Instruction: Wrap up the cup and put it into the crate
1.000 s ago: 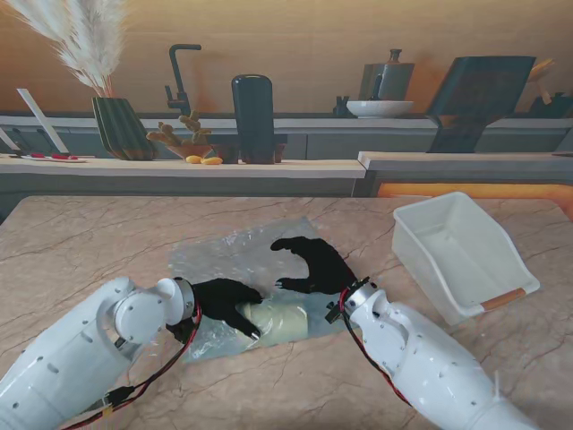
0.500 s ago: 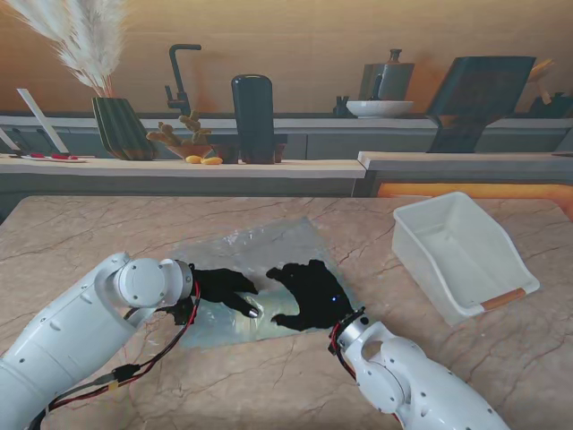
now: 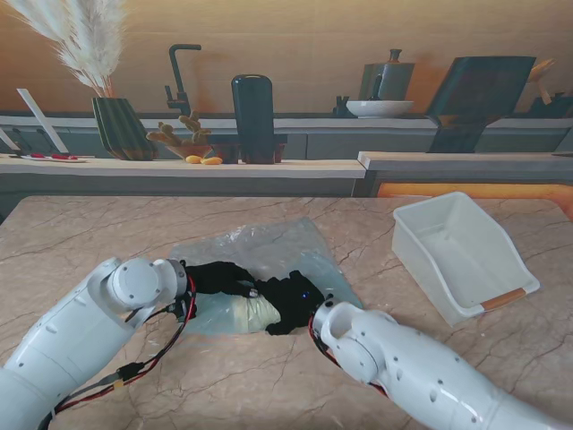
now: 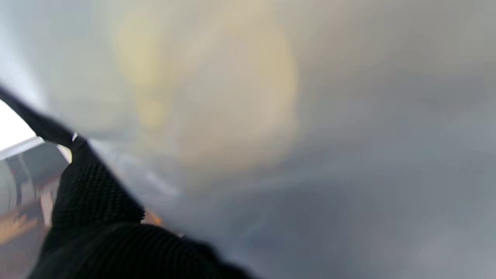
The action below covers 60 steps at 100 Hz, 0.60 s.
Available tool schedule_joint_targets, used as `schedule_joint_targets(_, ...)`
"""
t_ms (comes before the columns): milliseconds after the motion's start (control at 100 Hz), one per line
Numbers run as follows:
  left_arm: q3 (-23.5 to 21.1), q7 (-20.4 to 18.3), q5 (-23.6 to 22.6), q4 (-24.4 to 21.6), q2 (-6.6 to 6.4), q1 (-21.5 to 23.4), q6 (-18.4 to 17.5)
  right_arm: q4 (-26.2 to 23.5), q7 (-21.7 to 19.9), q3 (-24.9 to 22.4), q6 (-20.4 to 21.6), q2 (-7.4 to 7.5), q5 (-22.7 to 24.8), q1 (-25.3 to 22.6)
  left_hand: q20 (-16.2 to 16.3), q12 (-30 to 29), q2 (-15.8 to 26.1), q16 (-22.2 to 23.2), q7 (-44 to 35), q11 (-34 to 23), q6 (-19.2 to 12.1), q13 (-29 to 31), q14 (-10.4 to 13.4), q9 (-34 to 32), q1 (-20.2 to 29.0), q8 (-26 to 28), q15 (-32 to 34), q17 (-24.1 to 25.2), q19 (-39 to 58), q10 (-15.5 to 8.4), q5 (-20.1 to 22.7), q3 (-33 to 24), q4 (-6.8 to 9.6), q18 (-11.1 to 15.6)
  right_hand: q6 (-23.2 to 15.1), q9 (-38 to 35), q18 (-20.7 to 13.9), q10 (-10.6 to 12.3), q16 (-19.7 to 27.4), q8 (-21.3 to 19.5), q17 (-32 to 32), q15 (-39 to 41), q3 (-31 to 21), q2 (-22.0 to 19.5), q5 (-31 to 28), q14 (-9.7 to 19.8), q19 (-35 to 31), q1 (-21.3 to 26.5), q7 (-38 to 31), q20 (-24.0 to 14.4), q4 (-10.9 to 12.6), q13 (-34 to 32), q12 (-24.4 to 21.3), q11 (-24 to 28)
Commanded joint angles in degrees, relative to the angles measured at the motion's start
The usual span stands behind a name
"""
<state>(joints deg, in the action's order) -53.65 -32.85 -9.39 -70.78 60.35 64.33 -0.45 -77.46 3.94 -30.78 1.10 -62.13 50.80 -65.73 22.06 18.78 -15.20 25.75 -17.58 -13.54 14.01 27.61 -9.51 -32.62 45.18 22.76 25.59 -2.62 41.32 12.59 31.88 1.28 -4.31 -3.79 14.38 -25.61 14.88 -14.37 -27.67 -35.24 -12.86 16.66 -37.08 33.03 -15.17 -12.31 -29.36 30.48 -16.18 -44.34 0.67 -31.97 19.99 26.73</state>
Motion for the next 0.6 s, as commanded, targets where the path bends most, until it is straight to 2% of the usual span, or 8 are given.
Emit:
schedule_joint_targets(0,-0.83,1.85,0.03,-0.70,0.11,3.06,-0.54,2.22,-1.46,1.25,0.72,-0.36,1.24,0.85,-2.88,0.23,1.54,-3.08,4.29,1.21,-3.37,-6.06,-7.29,3.06,-4.72,-2.04,-8.35,2.14,-7.12,0.86,-3.65,-0.25,2.39,-6.33,-8.77,-1.22,-1.67,0.08,-5.60,-1.85,-2.10,8.03,-6.25,-1.77,-8.77,2.24,-3.09,9.92,-4.39,-2.40,4.78,-2.57,3.32,4.59)
schedule_joint_targets(70,-3.52,4.76,-0.79,-3.07,0.41,5.20,-1.53,3.48,-4.59,2.64,1.42,-0.59,-1.89,2.93,-2.78,0.19,1.94,-3.14,4.99,1.64,-3.72,-7.12,-6.87,4.33,-5.59,-2.27,-8.88,2.50,-7.61,0.51,-4.85,-0.24,2.42,-6.42,-9.92,-4.18,-2.67,0.57,-9.22,-2.88,-3.66,14.42,-8.59,-2.96,-12.28,2.65,-6.49,12.73,-6.91,-3.67,5.51,-3.92,5.64,7.65)
schedule_joint_targets(200,-7.87,11.43,-5.49,-7.31,0.77,9.62,-7.16,6.29,-10.52,4.02,4.17,-1.04,-9.75,6.44,-2.49,0.41,2.00,-3.09,4.97,1.70,-4.94,-7.61,-6.35,5.27,-4.97,-2.08,-9.34,2.45,-8.13,0.12,-5.41,-0.82,2.64,-6.62,-13.08,-8.85,-4.54,2.04,-12.01,-4.66,-4.96,21.17,-12.70,-5.36,-18.61,3.23,-12.90,18.29,-12.61,-5.29,5.84,-6.00,8.29,10.71)
schedule_joint_targets(240,-9.01,13.86,-7.54,-8.89,0.91,11.27,-8.83,7.45,-11.76,4.29,5.09,-1.30,-12.23,7.35,-2.39,0.47,1.55,-3.07,4.75,1.65,-5.43,-7.61,-6.37,5.29,-4.40,-1.91,-9.43,2.32,-8.31,0.11,-5.53,-0.96,2.67,-6.88,-14.40,-11.09,-4.98,2.25,-16.34,-4.89,-5.19,22.82,-15.68,-3.59,-20.54,2.50,-15.77,19.93,-15.19,-5.50,1.60,-7.24,10.95,11.34)
schedule_joint_targets(270,-9.78,15.43,-9.34,-10.08,0.96,12.46,-10.15,8.20,-12.95,4.45,5.66,-1.46,-14.15,8.01,-2.32,0.48,1.21,-3.07,4.56,1.65,-5.54,-7.58,-6.43,5.28,-3.93,-1.79,-9.50,2.20,-8.38,0.14,-5.48,-1.09,2.72,-6.97,-15.06,-12.20,-5.32,2.32,-18.14,-4.73,-5.27,23.94,-16.94,-2.47,-21.25,2.14,-17.23,21.02,-16.71,-5.78,-0.35,-7.77,12.22,11.73)
schedule_joint_targets(330,-11.22,17.82,-13.48,-12.37,0.80,14.77,-13.67,9.24,-15.52,4.55,6.01,-1.61,-17.64,9.07,-2.16,0.51,0.96,-3.04,4.30,1.60,-5.99,-7.18,-5.99,5.27,-3.09,-1.62,-9.51,1.68,-8.47,-0.42,-5.85,-1.38,2.76,-7.27,-16.31,-13.94,-6.20,2.34,-20.93,-4.90,-5.20,26.66,-18.72,-0.16,-22.25,1.53,-20.20,22.85,-19.72,-6.69,-2.54,-8.47,14.51,12.84)
schedule_joint_targets(450,-13.09,21.86,-21.42,-15.74,0.42,18.58,-20.15,11.16,-20.44,3.80,7.07,-1.64,-24.46,10.73,-1.74,0.58,-0.21,-3.01,3.16,1.26,-6.35,-5.77,-5.73,4.94,-2.09,-1.04,-9.61,0.43,-9.16,-0.90,-6.73,-1.74,2.69,-8.62,-17.61,-15.94,-6.79,2.31,-23.58,-5.48,-5.10,31.00,-19.86,2.11,-22.82,1.24,-25.12,24.19,-23.53,-8.37,-4.11,-9.36,17.83,14.29)
schedule_joint_targets(590,-14.60,23.41,-29.46,-19.43,-0.30,22.17,-23.92,15.19,-26.77,1.77,8.36,-2.24,-35.68,12.57,-1.73,0.48,-1.07,-3.07,2.70,1.16,-6.08,-4.69,-5.73,4.60,-1.60,-0.92,-9.79,-0.15,-9.66,-0.92,-7.07,-2.22,2.64,-9.01,-17.76,-17.55,-6.45,1.83,-24.54,-5.57,-4.81,33.76,-20.47,3.35,-23.54,0.71,-27.36,24.96,-25.61,-8.49,-4.96,-10.06,19.74,14.99)
